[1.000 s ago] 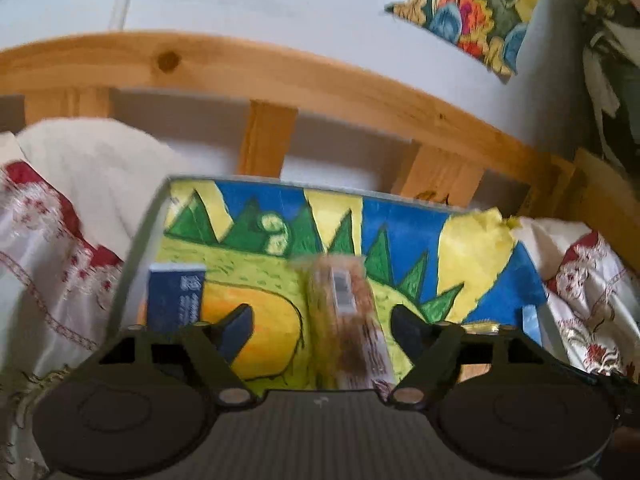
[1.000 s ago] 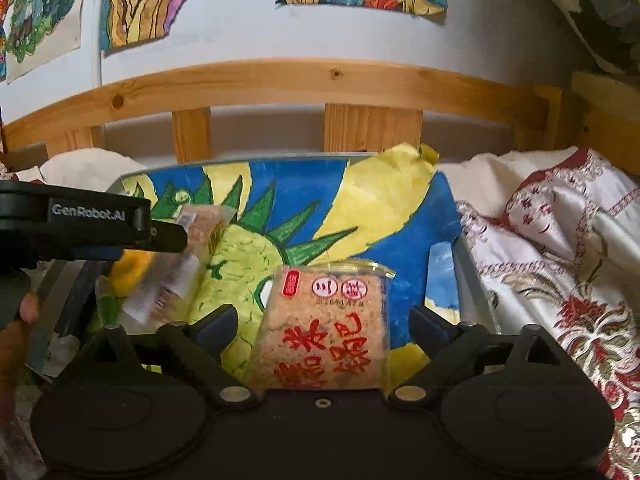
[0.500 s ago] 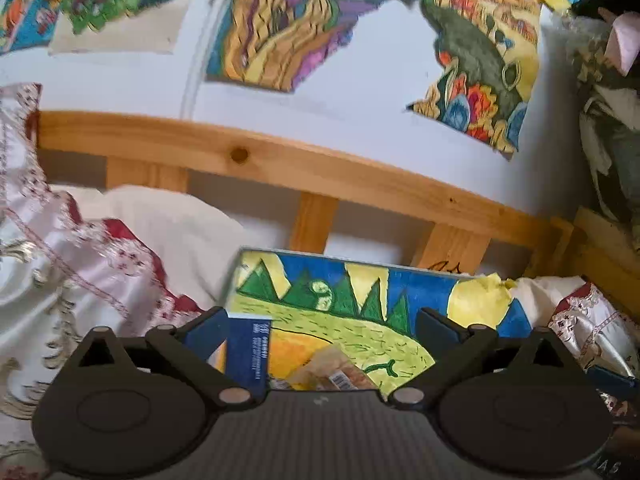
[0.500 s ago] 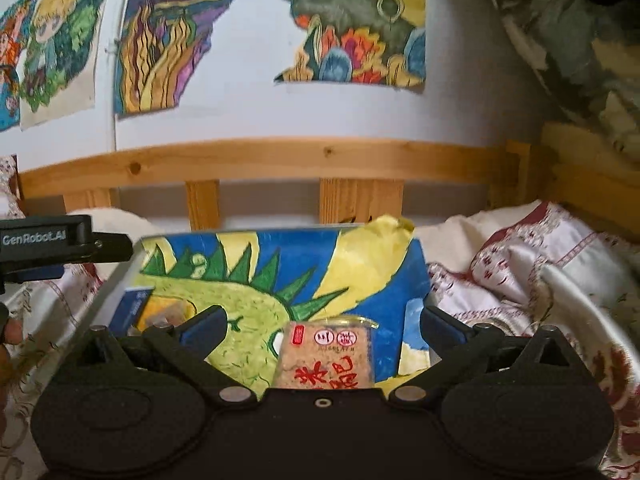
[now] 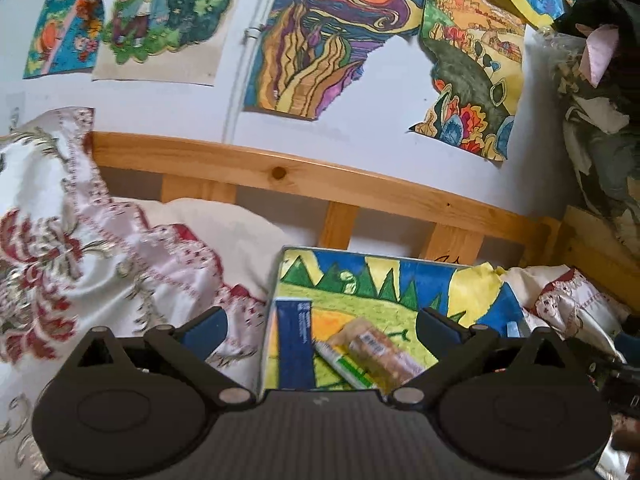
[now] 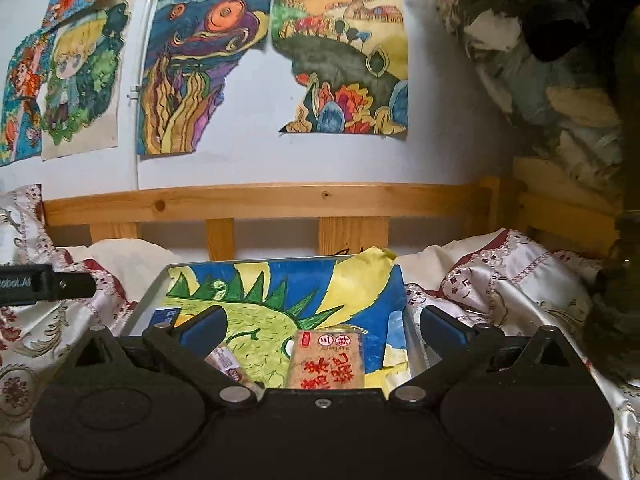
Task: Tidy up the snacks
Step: 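Withdraw both open tools from the tray back toward the loose snacks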
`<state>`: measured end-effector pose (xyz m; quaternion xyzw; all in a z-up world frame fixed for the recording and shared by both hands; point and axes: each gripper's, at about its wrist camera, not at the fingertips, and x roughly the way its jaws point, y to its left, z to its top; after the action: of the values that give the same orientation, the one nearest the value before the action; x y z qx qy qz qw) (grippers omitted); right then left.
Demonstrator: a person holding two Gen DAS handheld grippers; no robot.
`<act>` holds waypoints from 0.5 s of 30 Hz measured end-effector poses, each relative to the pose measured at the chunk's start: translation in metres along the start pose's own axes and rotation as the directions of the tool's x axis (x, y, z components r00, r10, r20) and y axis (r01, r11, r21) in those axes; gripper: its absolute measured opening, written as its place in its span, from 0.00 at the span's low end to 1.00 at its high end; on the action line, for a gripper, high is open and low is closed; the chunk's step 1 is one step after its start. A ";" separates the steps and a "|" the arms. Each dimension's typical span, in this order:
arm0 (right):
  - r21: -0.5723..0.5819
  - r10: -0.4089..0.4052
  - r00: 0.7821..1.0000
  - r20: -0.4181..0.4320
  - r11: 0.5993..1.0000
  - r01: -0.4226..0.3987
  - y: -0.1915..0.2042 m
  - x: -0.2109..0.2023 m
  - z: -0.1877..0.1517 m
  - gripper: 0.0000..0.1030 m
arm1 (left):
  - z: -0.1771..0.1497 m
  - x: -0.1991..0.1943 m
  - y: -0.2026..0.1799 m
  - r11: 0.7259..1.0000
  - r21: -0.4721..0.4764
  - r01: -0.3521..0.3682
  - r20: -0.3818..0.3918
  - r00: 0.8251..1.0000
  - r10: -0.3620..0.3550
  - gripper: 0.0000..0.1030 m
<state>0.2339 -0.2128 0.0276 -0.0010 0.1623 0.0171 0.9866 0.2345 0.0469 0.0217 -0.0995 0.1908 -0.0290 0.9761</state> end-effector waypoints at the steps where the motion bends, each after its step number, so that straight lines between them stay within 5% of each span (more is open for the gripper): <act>1: -0.003 0.002 1.000 0.002 1.000 -0.002 0.000 -0.005 -0.001 0.99 | -0.003 -0.006 0.002 1.000 0.005 -0.005 0.001 1.000 0.005 0.99; 15: -0.012 0.028 1.000 -0.013 1.000 -0.028 0.004 -0.064 -0.020 0.99 | -0.037 -0.065 0.005 0.998 0.031 -0.046 -0.054 0.997 0.048 0.99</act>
<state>0.1667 -0.2112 0.0296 -0.0048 0.1687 0.0320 0.9851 0.1607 0.0511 0.0112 -0.0799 0.2194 -0.0117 0.9723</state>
